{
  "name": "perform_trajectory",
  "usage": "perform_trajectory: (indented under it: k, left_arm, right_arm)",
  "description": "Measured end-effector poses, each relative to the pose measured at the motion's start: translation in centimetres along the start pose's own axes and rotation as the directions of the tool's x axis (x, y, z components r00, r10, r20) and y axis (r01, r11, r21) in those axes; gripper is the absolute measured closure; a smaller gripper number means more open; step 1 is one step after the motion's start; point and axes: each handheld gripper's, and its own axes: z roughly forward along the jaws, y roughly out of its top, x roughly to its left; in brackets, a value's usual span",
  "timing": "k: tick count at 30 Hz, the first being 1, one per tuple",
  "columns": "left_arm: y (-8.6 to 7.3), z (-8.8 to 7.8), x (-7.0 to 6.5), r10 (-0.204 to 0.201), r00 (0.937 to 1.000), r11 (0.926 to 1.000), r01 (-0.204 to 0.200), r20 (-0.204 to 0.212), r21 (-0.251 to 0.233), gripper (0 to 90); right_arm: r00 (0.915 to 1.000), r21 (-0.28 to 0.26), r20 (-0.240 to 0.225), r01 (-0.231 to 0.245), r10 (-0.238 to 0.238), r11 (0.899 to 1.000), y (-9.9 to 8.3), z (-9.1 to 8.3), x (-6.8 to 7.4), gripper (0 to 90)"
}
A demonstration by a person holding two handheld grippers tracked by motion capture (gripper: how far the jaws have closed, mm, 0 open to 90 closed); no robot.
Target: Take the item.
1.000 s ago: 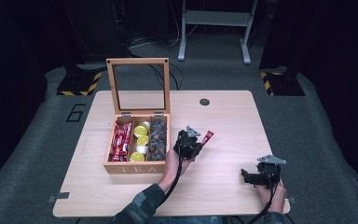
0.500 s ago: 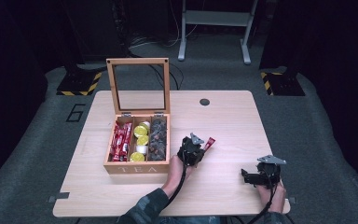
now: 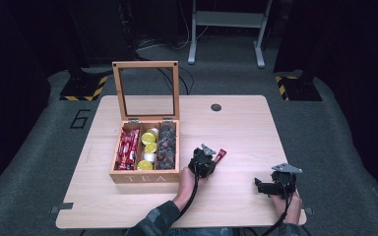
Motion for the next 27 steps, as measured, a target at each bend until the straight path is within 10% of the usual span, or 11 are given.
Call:
perform_trajectory:
  k: [15, 27]
  left_arm:
    - [0.7, -1.2, -0.2, -0.026, 0.9993, 0.9996, 0.026, 0.026, -0.012, 32.9]
    - [1.8, -5.2, -0.1, 0.062, 0.9919, 0.9966, -0.055, 0.111, -0.062, 14.7]
  right_arm:
    - [1.0, 0.0, -0.002, 0.0, 0.0, 1.0, 0.0, 0.0, 0.0, 2.8]
    - [1.0, 0.0, -0.001, -0.001, 0.001, 1.0, 0.0, 0.0, 0.0, 2.7]
